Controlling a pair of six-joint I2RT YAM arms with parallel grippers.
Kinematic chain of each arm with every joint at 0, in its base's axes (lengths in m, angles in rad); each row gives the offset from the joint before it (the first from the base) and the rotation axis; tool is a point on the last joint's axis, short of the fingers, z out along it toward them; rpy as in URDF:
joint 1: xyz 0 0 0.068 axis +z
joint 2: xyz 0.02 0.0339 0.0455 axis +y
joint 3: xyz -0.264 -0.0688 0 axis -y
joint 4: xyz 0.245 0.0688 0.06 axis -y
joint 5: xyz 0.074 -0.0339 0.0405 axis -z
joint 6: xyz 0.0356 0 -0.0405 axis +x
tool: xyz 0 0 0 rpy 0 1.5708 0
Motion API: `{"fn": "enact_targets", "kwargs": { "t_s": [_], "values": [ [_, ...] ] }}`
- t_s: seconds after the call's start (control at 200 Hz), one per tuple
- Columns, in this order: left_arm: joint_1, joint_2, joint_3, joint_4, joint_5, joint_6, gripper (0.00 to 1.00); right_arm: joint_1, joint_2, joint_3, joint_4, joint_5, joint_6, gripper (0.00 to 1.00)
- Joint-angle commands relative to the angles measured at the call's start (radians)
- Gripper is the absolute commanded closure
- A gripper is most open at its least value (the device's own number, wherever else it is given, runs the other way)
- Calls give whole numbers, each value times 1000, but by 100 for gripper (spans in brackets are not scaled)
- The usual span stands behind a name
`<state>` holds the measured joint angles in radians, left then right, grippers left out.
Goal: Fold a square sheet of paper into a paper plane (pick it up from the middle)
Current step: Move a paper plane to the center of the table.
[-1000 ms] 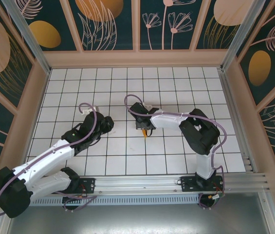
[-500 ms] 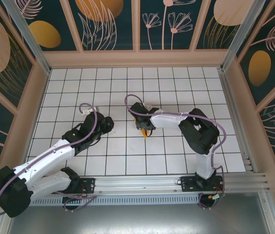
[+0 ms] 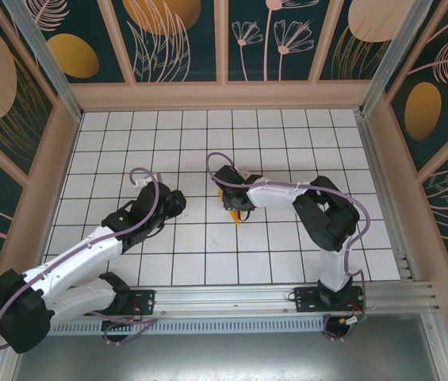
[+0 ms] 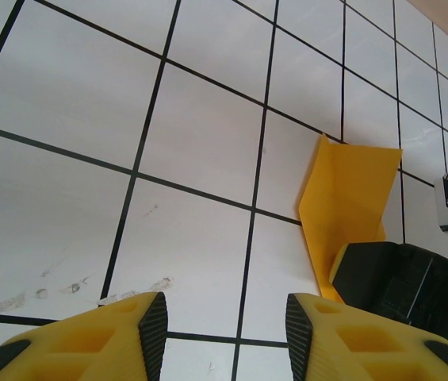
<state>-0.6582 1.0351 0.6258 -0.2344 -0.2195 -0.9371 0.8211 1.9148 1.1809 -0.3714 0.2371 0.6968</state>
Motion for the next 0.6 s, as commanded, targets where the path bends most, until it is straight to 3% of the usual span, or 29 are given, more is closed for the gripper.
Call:
{"fn": "enact_targets", "kwargs": {
  "t_s": [0.0, 0.28, 0.37, 0.455, 0.53, 0.595],
  "values": [
    [6, 0, -4, 16, -15, 7, 54, -8, -72, -11, -40, -10, -14, 68],
    [6, -26, -2, 11, -46, 29, 54, -7, -346, -13, -34, 10, -66, 48],
    [6, -43, 2, 5, -74, 59, 52, -9, -467, -48, -41, 122, -66, 46],
    [6, -69, 6, -11, -154, 107, 47, -17, -604, -115, -37, 325, -61, 43],
    [7, -94, -4, -34, -298, 134, 28, -53, -732, -223, 13, 495, -87, 41],
    [9, -124, -21, -30, -453, 171, 3, -111, -826, -350, 138, 590, -200, 39]
  ]
}}
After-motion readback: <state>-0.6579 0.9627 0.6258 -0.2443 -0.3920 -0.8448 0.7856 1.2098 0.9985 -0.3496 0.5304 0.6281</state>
